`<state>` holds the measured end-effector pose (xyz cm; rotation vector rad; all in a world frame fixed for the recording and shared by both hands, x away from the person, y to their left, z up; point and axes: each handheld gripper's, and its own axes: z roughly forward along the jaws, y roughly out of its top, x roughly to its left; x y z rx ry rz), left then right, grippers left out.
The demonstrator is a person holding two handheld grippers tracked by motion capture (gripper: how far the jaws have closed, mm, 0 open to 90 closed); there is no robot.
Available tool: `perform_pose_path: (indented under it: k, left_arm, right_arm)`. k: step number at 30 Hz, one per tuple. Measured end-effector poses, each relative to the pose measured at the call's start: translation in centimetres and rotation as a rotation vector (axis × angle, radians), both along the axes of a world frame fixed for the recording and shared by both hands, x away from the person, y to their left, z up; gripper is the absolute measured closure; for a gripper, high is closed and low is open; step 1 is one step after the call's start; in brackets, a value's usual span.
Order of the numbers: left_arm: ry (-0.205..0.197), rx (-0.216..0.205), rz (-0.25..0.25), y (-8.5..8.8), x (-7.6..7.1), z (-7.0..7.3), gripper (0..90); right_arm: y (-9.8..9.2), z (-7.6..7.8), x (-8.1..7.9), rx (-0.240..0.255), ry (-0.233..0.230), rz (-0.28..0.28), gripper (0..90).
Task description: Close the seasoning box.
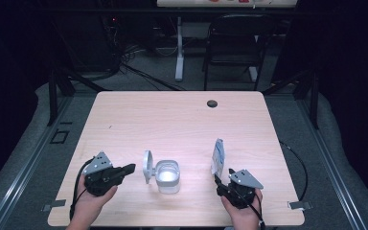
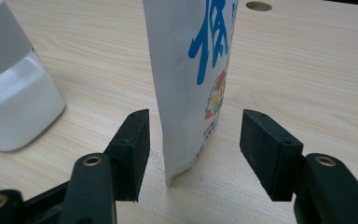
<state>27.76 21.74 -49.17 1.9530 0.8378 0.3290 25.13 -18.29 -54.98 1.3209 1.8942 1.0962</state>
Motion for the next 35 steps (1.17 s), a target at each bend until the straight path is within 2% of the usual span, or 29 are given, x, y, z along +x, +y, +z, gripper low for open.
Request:
perform_pose_path:
  k: [3, 8, 15, 21, 30, 35]
  left_arm:
    - [-0.001, 0.011, -0.018, -0.7, -0.1, 0.0, 90.0]
    - [0.013, -0.009, -0.043, -1.7, -0.3, -0.2, 90.0]
    - [0.013, 0.004, -0.084, -2.9, -0.5, -0.3, 90.0]
    - [0.003, -0.002, -0.107, -3.5, -0.7, -0.2, 90.0]
    - [-0.005, -0.010, -0.062, -2.5, -0.6, -0.1, 89.5]
    - [0.004, -0.018, -0.027, -1.8, -0.3, -0.3, 79.6]
  right_arm:
    - [0.1, -0.2, 0.1, -0.005, 0.010, 0.005, 43.2]
    - [0.3, -0.2, 0.0, -0.007, 0.009, 0.010, 43.2]
    - [0.2, -0.3, 0.0, -0.001, 0.004, 0.008, 43.2]
    - [0.2, -0.2, 0.0, -0.006, 0.003, 0.008, 43.2]
    - [0.2, -0.3, -0.1, -0.004, 0.006, 0.014, 43.1]
    - [0.3, -0.3, -0.1, -0.002, -0.004, 0.017, 43.0]
